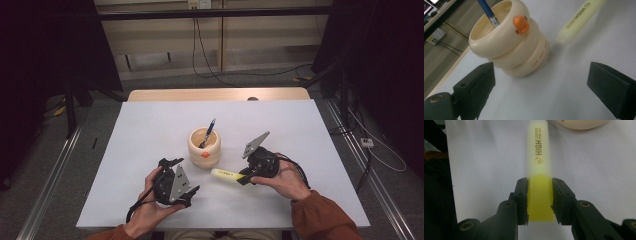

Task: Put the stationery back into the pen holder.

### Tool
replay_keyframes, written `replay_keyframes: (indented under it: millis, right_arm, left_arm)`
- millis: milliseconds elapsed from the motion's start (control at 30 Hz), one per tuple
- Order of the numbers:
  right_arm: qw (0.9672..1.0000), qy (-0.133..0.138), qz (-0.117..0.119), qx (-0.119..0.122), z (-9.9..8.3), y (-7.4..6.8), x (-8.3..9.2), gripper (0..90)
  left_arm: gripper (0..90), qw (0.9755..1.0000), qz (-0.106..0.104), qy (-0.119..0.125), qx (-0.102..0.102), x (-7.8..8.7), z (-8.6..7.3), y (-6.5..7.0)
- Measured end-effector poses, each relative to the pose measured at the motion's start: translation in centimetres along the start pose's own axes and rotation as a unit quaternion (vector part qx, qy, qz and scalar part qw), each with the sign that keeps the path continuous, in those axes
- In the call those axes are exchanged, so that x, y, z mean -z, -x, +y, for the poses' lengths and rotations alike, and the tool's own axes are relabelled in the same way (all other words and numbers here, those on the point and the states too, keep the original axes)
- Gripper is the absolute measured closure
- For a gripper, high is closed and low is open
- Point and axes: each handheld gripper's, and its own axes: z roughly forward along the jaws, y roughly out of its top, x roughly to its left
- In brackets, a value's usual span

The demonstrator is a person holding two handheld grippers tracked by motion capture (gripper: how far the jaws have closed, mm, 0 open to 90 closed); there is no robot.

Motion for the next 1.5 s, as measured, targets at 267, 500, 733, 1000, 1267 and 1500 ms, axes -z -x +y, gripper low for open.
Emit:
replay_keyframes:
  millis: [267, 500, 733, 1000, 1267, 1500]
  right_arm:
    - [0.9999, 0.001, 0.002, 0.010, 0.7, -0.7, -0.3, 67.6]
    - [0.9998, 0.003, 0.010, 0.014, 1.3, -1.1, -0.8, 67.6]
    - [0.9997, 0.005, 0.013, 0.017, 2.6, -1.4, -1.1, 67.6]
    - [0.9995, 0.007, 0.020, 0.023, 4.0, -1.8, -1.6, 67.6]
    - [0.9993, 0.008, 0.030, 0.021, 4.9, -2.3, -2.5, 67.6]
    - [0.9996, 0.007, 0.024, 0.013, 4.9, -2.2, -3.2, 67.6]
  left_arm:
    - [10.7, 0.9987, 0.025, -0.009, -0.043, -1.8, 1.0, 0.2]
    - [11.7, 0.9955, 0.061, -0.011, -0.071, -1.6, 0.1, 1.6]
    - [14.3, 0.9891, 0.078, -0.018, -0.124, -2.0, 0.2, 2.5]
    - [25.5, 0.9786, 0.092, -0.031, -0.181, -2.1, 0.3, 4.1]
    - [40.8, 0.9731, 0.091, -0.031, -0.209, -2.2, 0.5, 4.7]
    - [56.8, 0.9664, 0.092, -0.039, -0.237, -2.4, 0.7, 5.2]
